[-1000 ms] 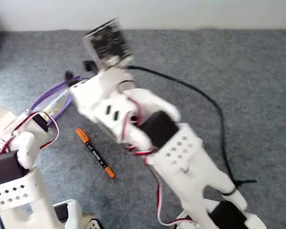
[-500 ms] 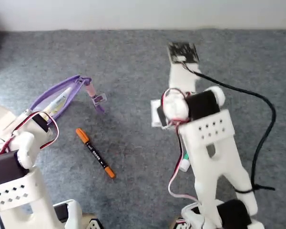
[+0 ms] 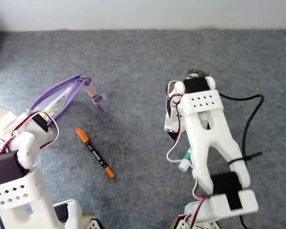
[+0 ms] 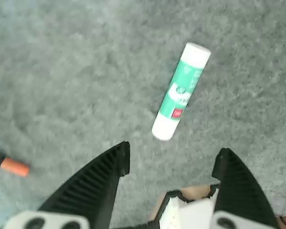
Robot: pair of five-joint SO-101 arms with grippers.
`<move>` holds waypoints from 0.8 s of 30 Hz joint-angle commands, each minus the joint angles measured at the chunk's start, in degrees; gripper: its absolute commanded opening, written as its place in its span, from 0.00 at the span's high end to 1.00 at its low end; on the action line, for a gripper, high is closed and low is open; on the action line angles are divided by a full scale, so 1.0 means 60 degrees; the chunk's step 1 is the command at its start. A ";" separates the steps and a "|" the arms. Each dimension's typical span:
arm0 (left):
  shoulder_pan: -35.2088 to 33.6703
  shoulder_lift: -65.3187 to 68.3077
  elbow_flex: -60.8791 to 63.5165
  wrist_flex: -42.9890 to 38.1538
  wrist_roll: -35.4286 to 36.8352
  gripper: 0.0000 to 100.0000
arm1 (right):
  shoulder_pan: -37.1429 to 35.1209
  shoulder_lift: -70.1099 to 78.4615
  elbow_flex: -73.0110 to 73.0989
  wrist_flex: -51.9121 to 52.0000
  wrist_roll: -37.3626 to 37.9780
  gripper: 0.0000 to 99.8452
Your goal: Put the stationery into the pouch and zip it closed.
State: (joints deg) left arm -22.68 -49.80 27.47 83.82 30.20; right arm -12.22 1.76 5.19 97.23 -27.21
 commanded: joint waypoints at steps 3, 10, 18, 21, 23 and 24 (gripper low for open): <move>0.0029 0.0161 0.0051 -0.0205 0.0117 0.99 | 0.0872 0.0989 -0.0029 -0.0799 -0.0044 0.71; 0.0029 0.0161 0.0051 -0.0205 0.0117 0.99 | 0.1092 0.2440 -0.0029 -0.1429 -0.0059 0.71; 0.0029 0.0147 0.0051 -0.0205 0.0117 0.99 | 0.1121 0.3040 -0.0029 -0.2190 -0.0044 0.93; 0.0029 0.0117 0.0051 -0.0176 0.0117 0.99 | 0.1106 0.2996 -0.0029 -0.2117 -0.0044 0.99; 0.0029 0.0117 0.0051 -0.0176 0.0117 0.99 | 0.1136 0.2996 -0.0029 -0.2073 -0.0044 0.98; 0.0029 0.0117 0.0051 -0.0176 0.0117 0.99 | 0.1150 0.2996 -0.0044 -0.1985 -0.0044 0.98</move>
State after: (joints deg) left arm -22.68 -49.80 27.47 83.82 30.20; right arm -5.80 20.22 5.19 85.01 -27.21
